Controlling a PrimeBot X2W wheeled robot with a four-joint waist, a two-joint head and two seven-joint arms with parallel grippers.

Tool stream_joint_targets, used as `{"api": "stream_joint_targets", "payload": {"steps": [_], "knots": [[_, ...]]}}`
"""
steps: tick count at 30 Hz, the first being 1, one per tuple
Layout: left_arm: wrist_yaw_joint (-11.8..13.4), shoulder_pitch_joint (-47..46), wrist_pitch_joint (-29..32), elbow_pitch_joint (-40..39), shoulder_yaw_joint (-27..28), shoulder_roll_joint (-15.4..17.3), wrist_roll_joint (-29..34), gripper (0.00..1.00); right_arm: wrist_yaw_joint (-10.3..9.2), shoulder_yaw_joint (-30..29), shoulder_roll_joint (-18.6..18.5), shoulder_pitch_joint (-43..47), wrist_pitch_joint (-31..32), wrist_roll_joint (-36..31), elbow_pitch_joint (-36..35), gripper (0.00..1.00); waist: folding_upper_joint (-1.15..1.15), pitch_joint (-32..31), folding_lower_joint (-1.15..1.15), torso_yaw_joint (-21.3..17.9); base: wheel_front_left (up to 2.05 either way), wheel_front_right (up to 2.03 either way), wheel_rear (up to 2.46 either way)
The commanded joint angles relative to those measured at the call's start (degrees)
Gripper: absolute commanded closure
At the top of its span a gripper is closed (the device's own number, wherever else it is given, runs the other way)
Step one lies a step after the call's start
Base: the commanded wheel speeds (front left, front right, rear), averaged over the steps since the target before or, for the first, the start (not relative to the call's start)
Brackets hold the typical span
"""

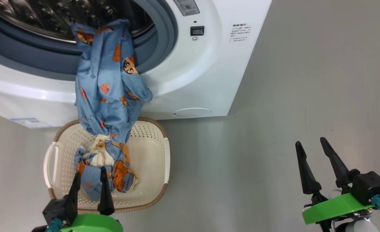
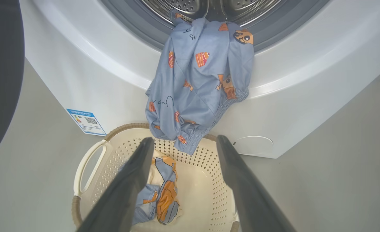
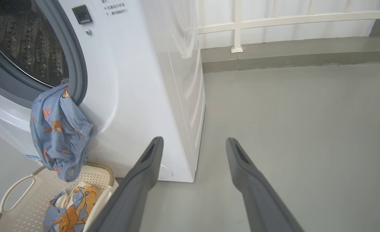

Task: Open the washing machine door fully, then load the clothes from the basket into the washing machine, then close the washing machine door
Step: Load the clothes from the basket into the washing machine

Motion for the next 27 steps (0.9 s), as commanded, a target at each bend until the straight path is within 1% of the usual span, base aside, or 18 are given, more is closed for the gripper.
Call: {"api": "stream_joint_targets", "payload": {"steps": [1, 5, 9, 10, 17, 22, 25, 27], "knots": [[0.4, 0.2, -0.4, -1.2, 1.6, 1.0, -0.3, 0.00, 0.09, 1.3, 0.0, 0.3, -0.3, -0.4, -1.5, 0.00, 0.00, 0.5, 0.00, -0.4, 0.00, 0.00, 0.00], [-0.9, -2.0, -0.4, -0.1, 1.4, 1.0, -0.5, 0.00, 0.09, 1.4, 0.1, -0.1, -0.3, -0.4, -1.6, 0.00, 0.00, 1.5, 0.00, -0.7, 0.00, 0.00, 0.00], [-3.3, -5.7, -0.4, 2.9, 0.9, 1.0, -1.2, 0.00, 0.09, 1.7, -0.1, -0.9, -0.3, -0.4, -1.8, 0.00, 0.00, 3.0, 0.00, -1.0, 0.00, 0.00, 0.00], [-4.5, -8.0, -0.4, 4.6, 1.1, 1.0, -2.3, 0.00, 0.09, 1.9, -0.2, -1.5, -0.3, -0.4, -1.9, 0.00, 0.00, 3.9, 0.00, -1.3, 0.00, 0.00, 0.00], [-7.3, -16.4, -0.4, 11.9, 2.8, 1.0, -2.3, 0.00, 0.09, 2.4, -0.5, -3.1, -0.3, -0.5, -2.4, 0.00, 0.00, 7.7, 0.00, -3.0, 0.00, 0.00, 0.00], [-10.6, -21.9, -0.4, 15.0, 4.1, 1.0, -3.4, 0.00, 0.09, 2.4, -0.8, -4.4, -0.3, -0.6, -3.0, 0.00, 0.00, 11.3, 0.00, -4.3, 0.00, 0.00, 0.00], [-11.7, -24.5, -0.4, 16.7, 5.2, 1.0, -2.6, 0.00, 0.09, 2.3, -0.9, -5.3, -0.3, -0.7, -3.3, 0.00, 0.00, 13.4, 0.00, -5.1, 0.00, 0.00, 0.00], [-12.0, -25.2, -0.4, 17.1, 5.7, 1.0, -2.4, 0.00, 0.09, 2.3, -0.9, -5.5, -0.3, -0.7, -3.4, 0.00, 0.00, 14.0, 0.00, -5.3, 0.00, 0.00, 0.00]]}}
